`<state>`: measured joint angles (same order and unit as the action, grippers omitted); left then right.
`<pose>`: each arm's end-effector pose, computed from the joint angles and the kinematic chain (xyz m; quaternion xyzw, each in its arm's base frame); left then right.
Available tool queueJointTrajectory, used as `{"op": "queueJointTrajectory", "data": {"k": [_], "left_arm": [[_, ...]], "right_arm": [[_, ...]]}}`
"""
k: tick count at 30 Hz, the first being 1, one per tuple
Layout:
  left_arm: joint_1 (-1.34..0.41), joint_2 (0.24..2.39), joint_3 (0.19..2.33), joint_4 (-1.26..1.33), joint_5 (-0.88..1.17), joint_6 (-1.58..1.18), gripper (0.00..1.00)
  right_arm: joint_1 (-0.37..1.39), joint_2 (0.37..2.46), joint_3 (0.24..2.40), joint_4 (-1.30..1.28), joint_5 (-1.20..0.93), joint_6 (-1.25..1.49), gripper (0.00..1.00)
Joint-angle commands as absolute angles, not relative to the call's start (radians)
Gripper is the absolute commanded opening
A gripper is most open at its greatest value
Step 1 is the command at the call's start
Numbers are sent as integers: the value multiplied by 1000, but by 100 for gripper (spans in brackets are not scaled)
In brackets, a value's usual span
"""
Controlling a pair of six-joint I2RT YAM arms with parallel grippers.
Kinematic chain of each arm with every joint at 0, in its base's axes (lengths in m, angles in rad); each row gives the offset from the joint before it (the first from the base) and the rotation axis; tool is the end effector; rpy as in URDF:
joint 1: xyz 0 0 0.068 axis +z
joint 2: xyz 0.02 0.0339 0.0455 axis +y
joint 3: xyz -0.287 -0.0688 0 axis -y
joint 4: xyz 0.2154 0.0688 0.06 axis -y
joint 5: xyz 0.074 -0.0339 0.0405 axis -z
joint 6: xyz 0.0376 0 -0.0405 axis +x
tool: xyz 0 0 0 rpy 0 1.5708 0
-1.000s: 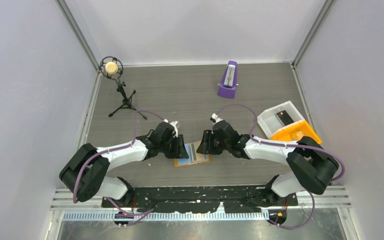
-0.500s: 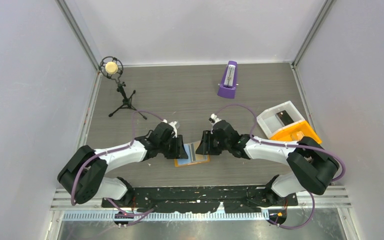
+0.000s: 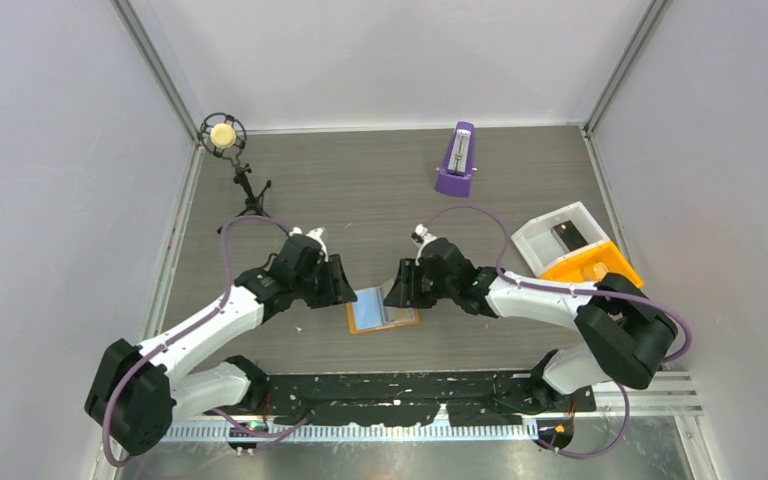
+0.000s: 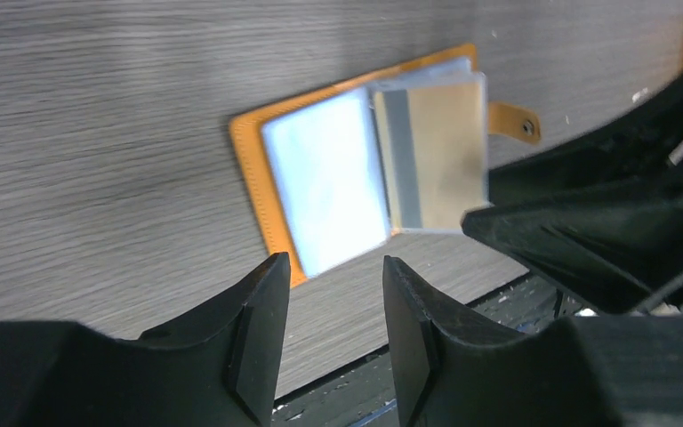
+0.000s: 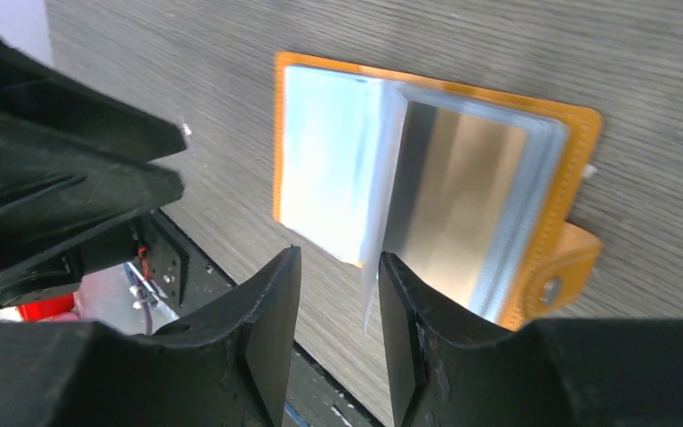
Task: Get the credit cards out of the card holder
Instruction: Remove the credit card from the card holder.
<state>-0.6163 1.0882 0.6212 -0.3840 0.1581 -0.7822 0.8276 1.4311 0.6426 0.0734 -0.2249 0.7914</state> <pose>0.1430 -0.1085 0.2408 -0.0496 0.9321 -0.2825 0.2211 0.1684 0.1956 0.2147 -0.0629 0.9031 0.3689 0.2105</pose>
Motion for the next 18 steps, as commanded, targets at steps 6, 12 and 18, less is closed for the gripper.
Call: {"op": "queueJointTrajectory", "data": {"k": [6, 12, 18], "left_arm": [[-496, 1047, 617, -444, 206, -758, 45], [-495, 1065, 588, -358, 297, -765, 45], [-497, 1120, 593, -327, 330, -760, 43]], "right_arm": [[904, 1497, 766, 116, -233, 810, 44], [906, 1487, 757, 111, -210, 815, 44], [905, 1490, 757, 115, -206, 818, 44]]}}
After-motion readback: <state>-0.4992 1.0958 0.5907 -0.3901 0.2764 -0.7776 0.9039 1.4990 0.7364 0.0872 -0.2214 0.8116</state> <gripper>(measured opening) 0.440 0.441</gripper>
